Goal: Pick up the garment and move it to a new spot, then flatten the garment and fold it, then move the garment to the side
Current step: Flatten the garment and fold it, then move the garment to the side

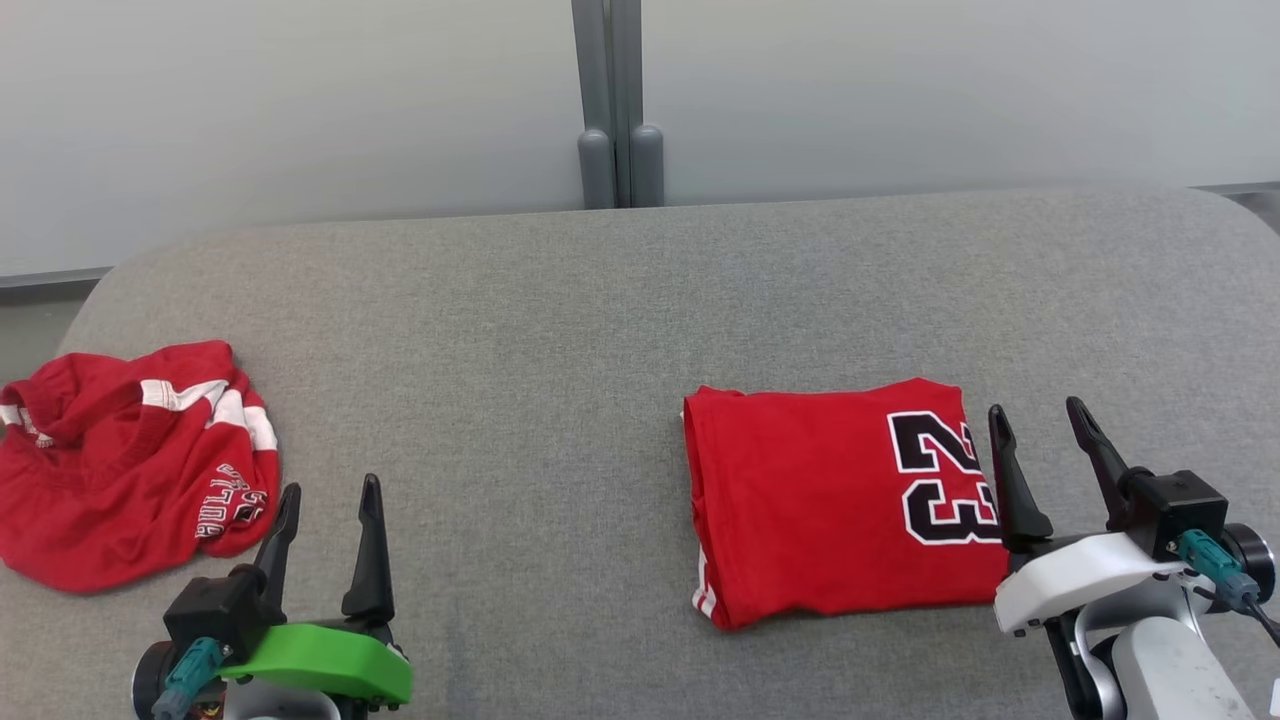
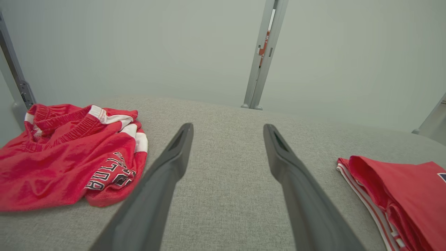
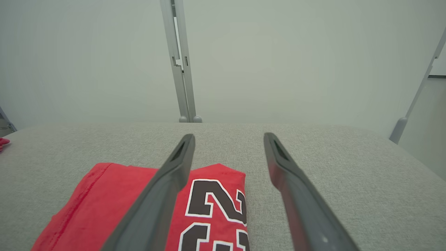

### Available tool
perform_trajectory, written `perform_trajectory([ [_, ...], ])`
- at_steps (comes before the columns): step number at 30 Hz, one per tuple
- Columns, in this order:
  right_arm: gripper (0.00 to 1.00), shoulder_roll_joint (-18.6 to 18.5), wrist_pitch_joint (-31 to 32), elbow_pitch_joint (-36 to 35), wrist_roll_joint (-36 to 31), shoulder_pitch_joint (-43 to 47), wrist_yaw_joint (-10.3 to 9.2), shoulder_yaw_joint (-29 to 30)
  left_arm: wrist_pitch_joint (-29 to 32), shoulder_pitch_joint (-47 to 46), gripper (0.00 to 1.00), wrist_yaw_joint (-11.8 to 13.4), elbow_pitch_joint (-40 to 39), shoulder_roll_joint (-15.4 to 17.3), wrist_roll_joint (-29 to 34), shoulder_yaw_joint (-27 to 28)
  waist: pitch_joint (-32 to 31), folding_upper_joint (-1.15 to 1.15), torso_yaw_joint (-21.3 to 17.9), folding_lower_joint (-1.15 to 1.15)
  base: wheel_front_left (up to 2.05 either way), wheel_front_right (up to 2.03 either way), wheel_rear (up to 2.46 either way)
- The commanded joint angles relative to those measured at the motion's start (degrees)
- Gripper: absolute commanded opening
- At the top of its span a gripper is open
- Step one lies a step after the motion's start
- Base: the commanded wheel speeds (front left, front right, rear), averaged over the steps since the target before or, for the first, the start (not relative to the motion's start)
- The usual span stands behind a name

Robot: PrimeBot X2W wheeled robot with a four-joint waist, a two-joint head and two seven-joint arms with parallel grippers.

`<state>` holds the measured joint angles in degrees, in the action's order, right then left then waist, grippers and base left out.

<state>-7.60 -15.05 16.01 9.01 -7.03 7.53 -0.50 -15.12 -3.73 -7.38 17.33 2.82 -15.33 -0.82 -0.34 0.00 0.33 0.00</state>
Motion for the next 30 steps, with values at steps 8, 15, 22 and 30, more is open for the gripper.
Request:
perform_trajectory([
  [8, 1.00, 0.4, -0.2, 0.8, 0.3, 0.3, -0.09, 0.4, 0.0, 0.6, 1.00, -0.2, 0.2, 0.1, -0.4, -0.1, 0.2, 0.00, 0.1, 0.00, 0.00, 0.00, 0.00],
  [15, 1.00, 0.5, -0.2, 1.3, 0.5, 0.0, -0.09, 0.7, 0.0, 0.8, 1.00, -0.2, 0.2, 0.1, -0.5, -0.5, 0.9, 0.00, 0.3, 0.00, 0.00, 0.00, 0.00],
  [22, 1.00, -2.5, 9.8, 5.9, 4.5, -3.0, -0.09, -1.6, 0.0, -0.7, 1.00, -0.2, -0.3, 0.2, -0.3, -1.4, 3.1, 0.00, 2.0, 0.00, 0.00, 0.00, 0.00],
  [30, 1.00, -6.2, 23.6, 10.1, 10.3, -6.9, -0.08, -1.9, 0.0, -2.6, 1.00, -0.2, -0.8, 0.2, -1.1, -3.4, 7.3, 0.00, 6.2, 0.00, 0.00, 0.00, 0.00],
])
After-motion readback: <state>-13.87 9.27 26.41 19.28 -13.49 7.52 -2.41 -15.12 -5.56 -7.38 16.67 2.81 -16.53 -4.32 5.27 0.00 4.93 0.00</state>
